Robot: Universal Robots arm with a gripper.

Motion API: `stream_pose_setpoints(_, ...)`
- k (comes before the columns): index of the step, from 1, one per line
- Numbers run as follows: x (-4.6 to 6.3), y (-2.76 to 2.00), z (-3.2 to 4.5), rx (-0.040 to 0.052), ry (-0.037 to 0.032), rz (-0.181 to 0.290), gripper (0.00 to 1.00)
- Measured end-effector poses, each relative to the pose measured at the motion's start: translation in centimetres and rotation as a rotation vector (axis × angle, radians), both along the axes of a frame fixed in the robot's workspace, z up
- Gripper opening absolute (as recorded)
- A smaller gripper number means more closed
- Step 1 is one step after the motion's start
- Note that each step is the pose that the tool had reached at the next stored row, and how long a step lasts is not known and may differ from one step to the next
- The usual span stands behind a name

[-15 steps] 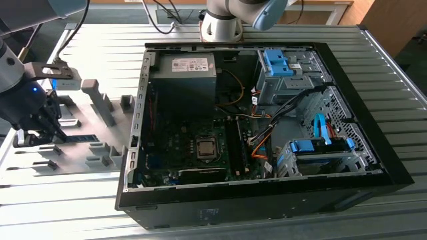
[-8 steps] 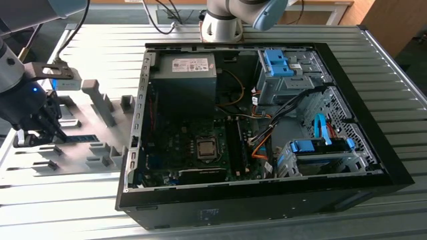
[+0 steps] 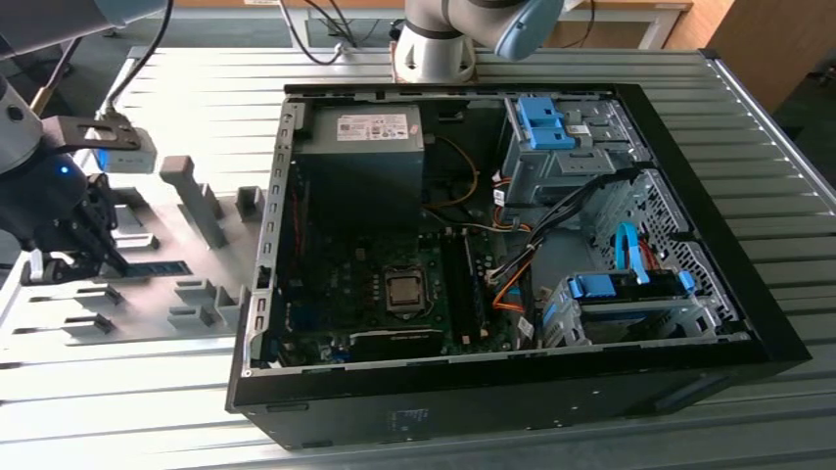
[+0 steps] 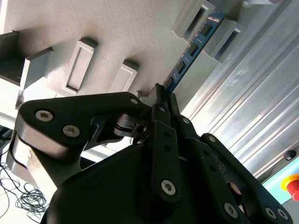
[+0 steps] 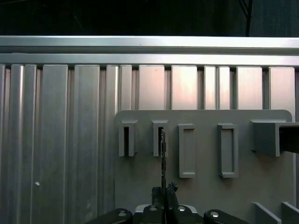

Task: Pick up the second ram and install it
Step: 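Pick up the second ram and move it above second insertion slot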

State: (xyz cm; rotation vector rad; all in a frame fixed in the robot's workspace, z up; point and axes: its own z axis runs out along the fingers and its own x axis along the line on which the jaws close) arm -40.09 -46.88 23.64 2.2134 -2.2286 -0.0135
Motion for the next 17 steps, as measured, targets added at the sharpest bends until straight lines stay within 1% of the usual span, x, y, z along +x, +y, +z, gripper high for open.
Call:
stream_pose_setpoints(8, 0.0, 0.0, 1.24, 0.0, 0.0, 0.0, 0.14)
stream_pose_setpoints(17, 0.0, 0.0, 2.91, 0.0, -0.0001, 0.0, 0.14)
